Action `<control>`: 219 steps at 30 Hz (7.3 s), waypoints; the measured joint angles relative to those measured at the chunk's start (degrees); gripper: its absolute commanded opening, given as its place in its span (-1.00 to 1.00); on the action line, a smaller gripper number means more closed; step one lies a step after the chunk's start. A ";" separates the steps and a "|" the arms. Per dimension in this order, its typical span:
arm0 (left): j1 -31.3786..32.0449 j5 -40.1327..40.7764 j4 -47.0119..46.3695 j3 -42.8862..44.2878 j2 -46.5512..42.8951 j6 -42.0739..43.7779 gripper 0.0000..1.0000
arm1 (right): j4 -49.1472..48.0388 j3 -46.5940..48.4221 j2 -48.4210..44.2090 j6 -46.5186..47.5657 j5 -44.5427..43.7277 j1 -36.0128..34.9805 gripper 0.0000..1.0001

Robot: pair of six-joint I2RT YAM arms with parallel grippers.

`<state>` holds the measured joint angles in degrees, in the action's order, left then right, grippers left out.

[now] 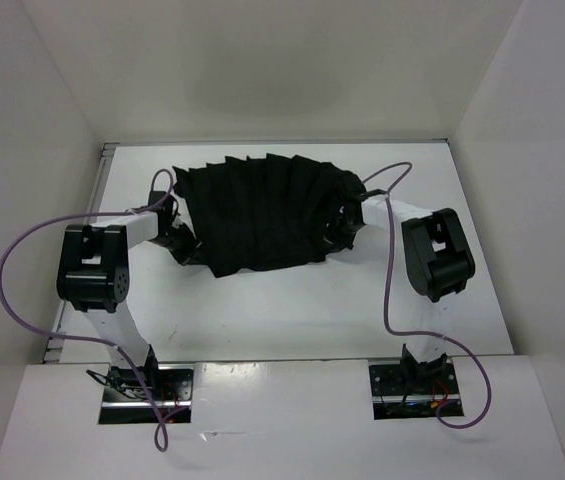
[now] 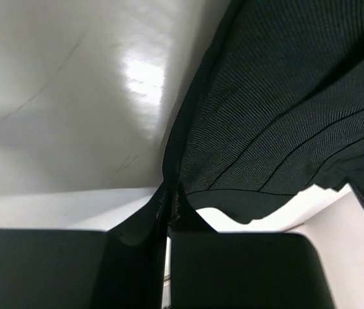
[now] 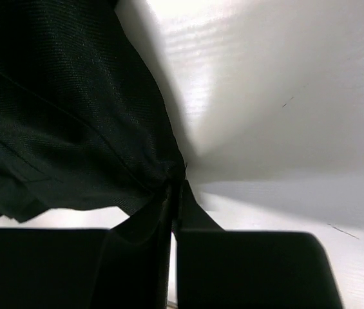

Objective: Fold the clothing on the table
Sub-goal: Fold the skirt

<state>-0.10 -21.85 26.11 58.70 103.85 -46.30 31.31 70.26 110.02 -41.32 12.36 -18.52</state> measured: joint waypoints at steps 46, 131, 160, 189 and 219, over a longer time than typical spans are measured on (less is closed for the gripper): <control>-0.26 -20.87 -0.90 20.35 -10.80 2.78 -1.00 | 3.10 11.23 -34.71 8.07 1.77 8.68 -1.00; 8.52 -14.32 -9.01 7.67 -9.46 10.36 -0.99 | 6.16 11.85 4.26 27.10 6.19 13.31 0.92; 22.93 -10.25 -6.82 19.89 4.74 13.11 -0.99 | 0.90 0.70 3.67 23.82 19.10 10.86 -0.99; 31.87 -11.58 -11.23 28.83 23.37 5.51 -0.99 | 2.01 3.96 -19.41 16.39 27.98 -0.87 -0.99; 6.95 20.11 4.00 16.61 3.17 8.44 -0.99 | 2.95 11.02 -13.64 14.43 23.98 0.57 -0.99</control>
<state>6.85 -1.74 30.11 75.31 107.02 -37.87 34.26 81.28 96.38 -26.89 36.34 -17.96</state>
